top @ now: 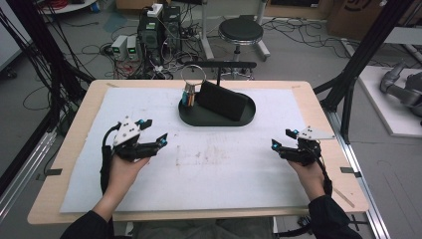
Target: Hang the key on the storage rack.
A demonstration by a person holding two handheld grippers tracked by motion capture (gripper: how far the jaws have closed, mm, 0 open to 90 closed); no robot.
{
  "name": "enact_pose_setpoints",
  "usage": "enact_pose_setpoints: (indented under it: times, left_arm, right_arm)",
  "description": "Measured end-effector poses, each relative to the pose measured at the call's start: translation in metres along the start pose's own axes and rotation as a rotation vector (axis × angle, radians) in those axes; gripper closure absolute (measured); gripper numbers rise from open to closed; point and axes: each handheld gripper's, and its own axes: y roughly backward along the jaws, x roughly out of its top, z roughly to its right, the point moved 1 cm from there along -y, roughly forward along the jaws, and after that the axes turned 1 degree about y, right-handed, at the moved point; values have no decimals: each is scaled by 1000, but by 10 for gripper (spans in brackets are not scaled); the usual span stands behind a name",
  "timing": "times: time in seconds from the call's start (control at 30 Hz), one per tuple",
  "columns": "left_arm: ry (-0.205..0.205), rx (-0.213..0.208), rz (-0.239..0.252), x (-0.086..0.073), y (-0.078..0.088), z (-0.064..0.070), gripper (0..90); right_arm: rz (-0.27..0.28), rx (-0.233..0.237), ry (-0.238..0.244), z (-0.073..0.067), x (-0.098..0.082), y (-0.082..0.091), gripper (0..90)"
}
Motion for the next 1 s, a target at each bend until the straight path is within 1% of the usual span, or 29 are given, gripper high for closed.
enact_pose_setpoints:
  times: [0.03,0.07,0.1,0.17,0.2,0.33,0.37,0.4,0.6,0.63,0.77,1.0]
  left_arm:
    - [1,3,-3,-6,3,-1,285]
    - [7,12,-3,-15,8,-3,285]
    - [20,22,0,-21,11,-5,285]
    - [46,38,-4,-30,16,-10,285]
    - [48,42,-7,-32,18,-13,285]
    - [65,69,1,-35,23,-21,285]
    - [63,71,-1,-36,24,-21,284]
    - [59,72,0,-36,24,-22,284]
    - [72,77,1,-38,28,-21,282]
    - [64,80,2,-37,29,-21,282]
    - [67,85,-4,-38,29,-22,281]
    - [76,89,-32,-40,22,-23,277]
  right_arm:
    - [2,-2,0,0,0,0,297]
    - [2,-2,0,0,0,0,297]
    - [1,-5,3,0,0,0,297]
    - [3,-5,-1,0,1,-1,297]
    - [3,-5,-1,0,1,-1,297]
    - [3,-6,1,2,1,-5,297]
    - [0,-6,0,2,1,-6,297]
    - [0,-6,0,2,1,-6,297]
    - [2,-7,0,1,3,-8,297]
    - [3,-8,1,1,3,-8,297]
    - [-3,-6,3,1,3,-8,297]
    - [-4,-7,-2,2,2,-6,296]
